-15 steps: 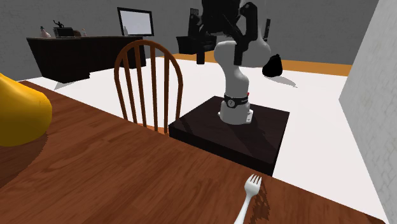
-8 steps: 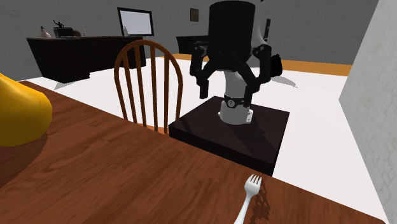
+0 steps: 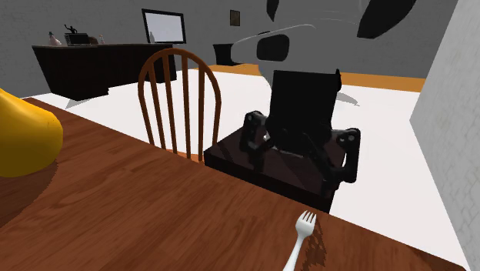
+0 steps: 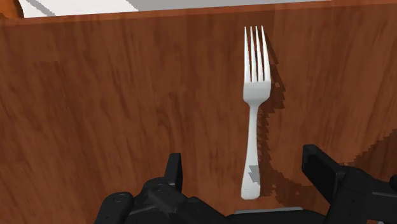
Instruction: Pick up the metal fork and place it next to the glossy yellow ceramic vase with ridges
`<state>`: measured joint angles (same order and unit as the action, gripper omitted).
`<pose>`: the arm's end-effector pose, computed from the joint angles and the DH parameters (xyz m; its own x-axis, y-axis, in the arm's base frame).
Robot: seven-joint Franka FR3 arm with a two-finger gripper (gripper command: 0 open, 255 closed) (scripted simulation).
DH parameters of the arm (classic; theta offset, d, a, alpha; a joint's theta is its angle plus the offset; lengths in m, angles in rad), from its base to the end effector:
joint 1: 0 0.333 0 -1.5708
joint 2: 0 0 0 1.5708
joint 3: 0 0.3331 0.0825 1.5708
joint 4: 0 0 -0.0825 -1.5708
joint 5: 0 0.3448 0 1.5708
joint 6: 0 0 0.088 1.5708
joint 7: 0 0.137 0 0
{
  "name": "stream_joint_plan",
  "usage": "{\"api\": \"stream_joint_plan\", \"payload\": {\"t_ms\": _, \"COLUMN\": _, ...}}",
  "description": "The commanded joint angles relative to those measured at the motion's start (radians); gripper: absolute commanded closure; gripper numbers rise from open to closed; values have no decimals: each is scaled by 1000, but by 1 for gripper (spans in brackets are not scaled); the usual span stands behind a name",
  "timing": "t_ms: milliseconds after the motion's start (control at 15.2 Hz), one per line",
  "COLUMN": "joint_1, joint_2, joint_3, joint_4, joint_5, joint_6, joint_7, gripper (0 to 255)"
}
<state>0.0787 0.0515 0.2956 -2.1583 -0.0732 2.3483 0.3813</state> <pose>0.4961 0.1908 0.3997 0.9886 0.0380 0.1458 0.0401 -0.9991 -0.0112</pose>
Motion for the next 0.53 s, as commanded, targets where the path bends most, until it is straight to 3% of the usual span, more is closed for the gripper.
{"api": "stream_joint_plan", "payload": {"t_ms": 0, "joint_1": 14, "joint_2": 79, "joint_3": 7, "joint_4": 48, "joint_5": -50, "joint_6": 22, "joint_7": 35, "gripper": 0}}
{"api": "stream_joint_plan", "payload": {"t_ms": 132, "joint_1": 34, "joint_2": 157, "joint_3": 6, "joint_4": 101, "joint_5": -99, "joint_6": 36, "joint_7": 67, "gripper": 0}}
{"api": "stream_joint_plan", "payload": {"t_ms": 462, "joint_1": 44, "joint_2": 209, "joint_3": -4, "joint_4": 106, "joint_5": -128, "joint_6": 80, "joint_7": 86, "gripper": 0}}
